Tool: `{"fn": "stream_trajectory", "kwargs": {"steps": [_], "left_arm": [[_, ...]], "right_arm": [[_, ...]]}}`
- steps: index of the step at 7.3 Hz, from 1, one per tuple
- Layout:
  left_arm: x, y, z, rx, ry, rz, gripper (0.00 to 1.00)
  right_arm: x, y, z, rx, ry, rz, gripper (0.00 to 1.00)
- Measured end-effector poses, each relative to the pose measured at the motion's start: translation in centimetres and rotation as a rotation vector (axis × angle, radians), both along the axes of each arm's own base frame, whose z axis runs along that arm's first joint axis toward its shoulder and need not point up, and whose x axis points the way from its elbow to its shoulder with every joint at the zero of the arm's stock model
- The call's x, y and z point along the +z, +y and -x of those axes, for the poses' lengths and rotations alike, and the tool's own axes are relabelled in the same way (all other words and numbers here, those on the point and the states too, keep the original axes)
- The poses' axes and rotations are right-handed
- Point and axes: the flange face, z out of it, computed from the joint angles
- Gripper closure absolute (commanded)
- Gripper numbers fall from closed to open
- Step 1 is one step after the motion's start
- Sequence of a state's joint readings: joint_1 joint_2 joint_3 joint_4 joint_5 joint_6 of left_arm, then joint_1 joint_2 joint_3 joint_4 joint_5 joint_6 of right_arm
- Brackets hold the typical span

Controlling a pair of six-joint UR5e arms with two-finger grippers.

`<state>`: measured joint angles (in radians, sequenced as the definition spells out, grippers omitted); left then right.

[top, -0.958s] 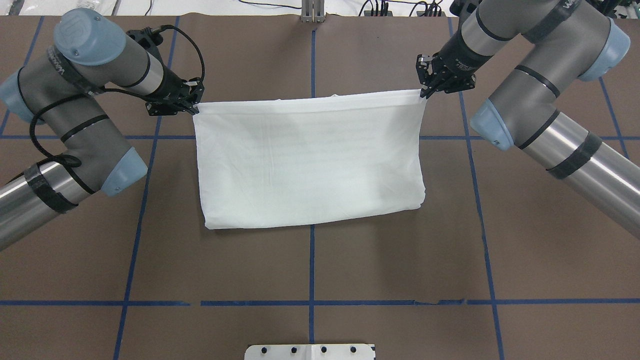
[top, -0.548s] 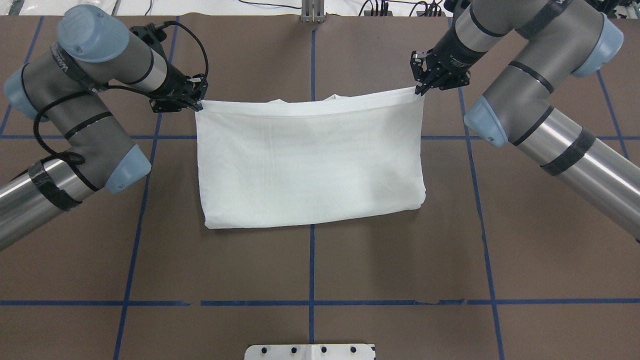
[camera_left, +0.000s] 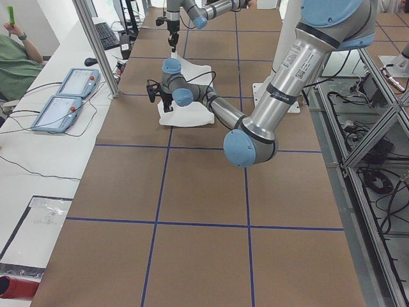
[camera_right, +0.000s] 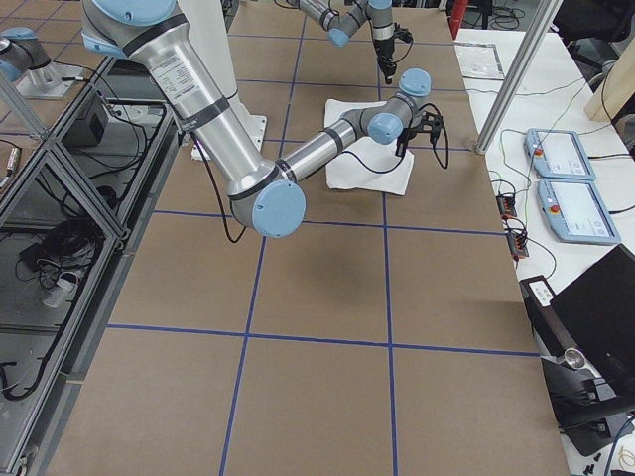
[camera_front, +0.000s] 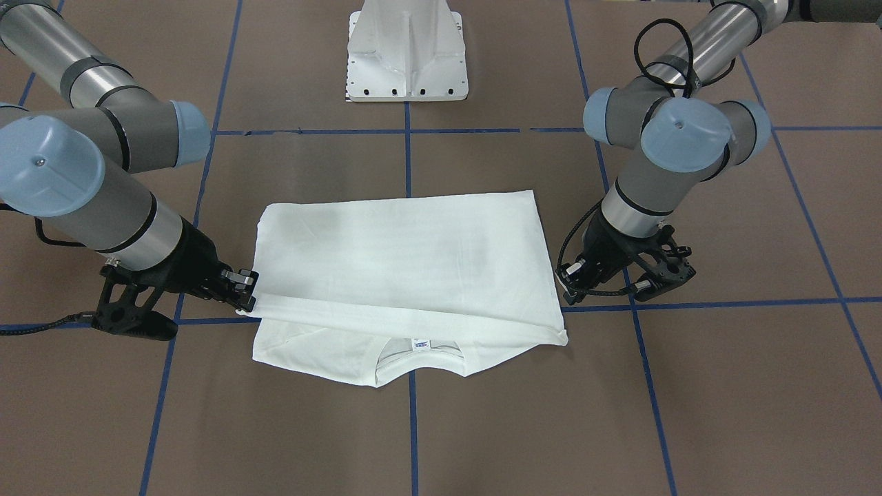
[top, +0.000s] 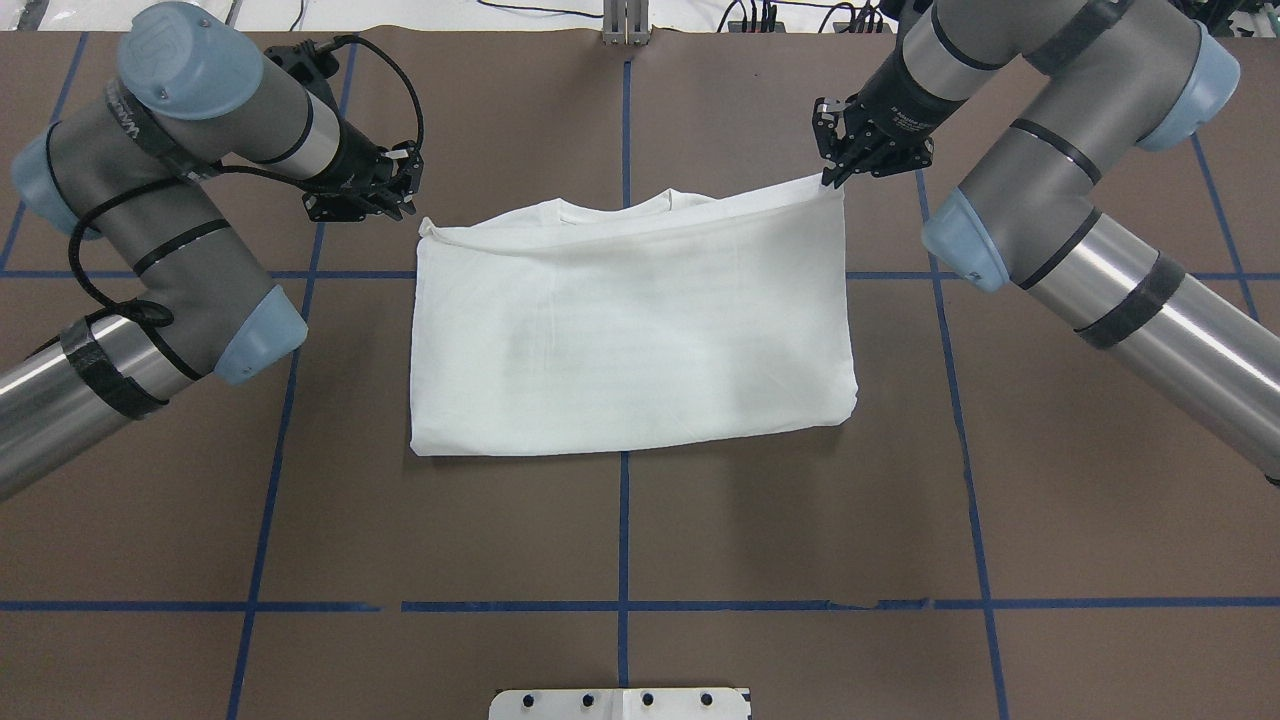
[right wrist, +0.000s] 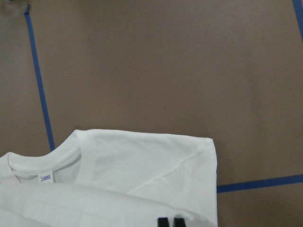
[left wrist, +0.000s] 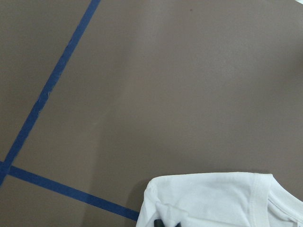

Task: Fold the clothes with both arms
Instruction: 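Lay the hem down near the collar and open both grippers, then move the right gripper down to the folded shirt's side edge nearest it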

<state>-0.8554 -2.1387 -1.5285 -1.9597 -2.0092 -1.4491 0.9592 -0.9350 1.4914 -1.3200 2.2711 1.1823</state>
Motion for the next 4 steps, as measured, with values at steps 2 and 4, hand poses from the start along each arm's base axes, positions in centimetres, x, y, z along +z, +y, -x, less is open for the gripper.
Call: {"fn": "stream_trajectory", "kwargs": {"steps": [2, 4], "left_arm": [[-0.07, 0.08, -0.07, 0.001, 0.0, -0.003, 0.05], [-0.21, 0.21, 0.0, 0.001, 0.003, -0.005, 0.04]], "right_arm": [[-0.07, -0.02, 0.32, 0.012, 0.013, -0.013, 0.0], [0.08, 0.06, 0.48, 0.015, 0.023, -0.023, 0.0]]}}
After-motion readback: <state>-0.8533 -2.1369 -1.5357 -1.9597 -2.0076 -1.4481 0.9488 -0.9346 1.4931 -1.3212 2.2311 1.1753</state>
